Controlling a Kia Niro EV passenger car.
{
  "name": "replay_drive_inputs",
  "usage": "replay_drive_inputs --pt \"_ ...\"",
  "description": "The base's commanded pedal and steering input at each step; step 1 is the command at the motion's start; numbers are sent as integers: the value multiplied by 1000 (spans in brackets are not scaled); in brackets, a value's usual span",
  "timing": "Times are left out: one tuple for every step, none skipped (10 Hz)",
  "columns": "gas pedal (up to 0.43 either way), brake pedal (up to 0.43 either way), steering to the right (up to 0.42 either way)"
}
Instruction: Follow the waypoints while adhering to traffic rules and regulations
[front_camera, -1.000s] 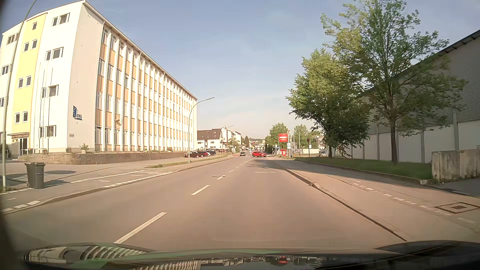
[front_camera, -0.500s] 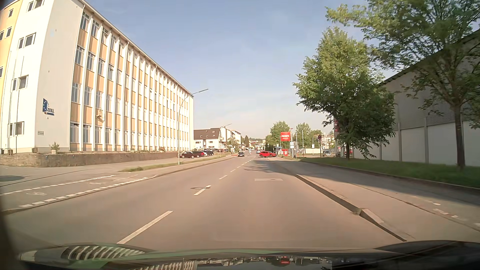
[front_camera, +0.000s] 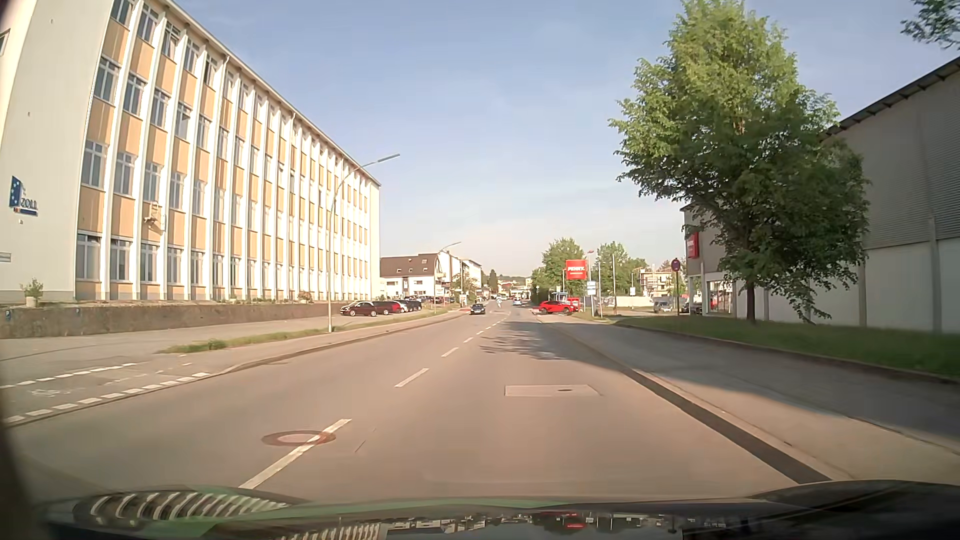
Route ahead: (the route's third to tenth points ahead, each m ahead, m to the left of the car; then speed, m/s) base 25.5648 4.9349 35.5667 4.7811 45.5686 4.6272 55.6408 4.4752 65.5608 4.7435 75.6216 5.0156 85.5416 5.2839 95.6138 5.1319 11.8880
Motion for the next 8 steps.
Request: replay_drive_inputs --pt "47 0 -2" --pt "28 0 -2" --pt "8 0 -2" --pt "8 0 -2" --pt "8 0 -2" --pt "8 0 -2" --pt "8 0 -2" --pt "8 0 -2"
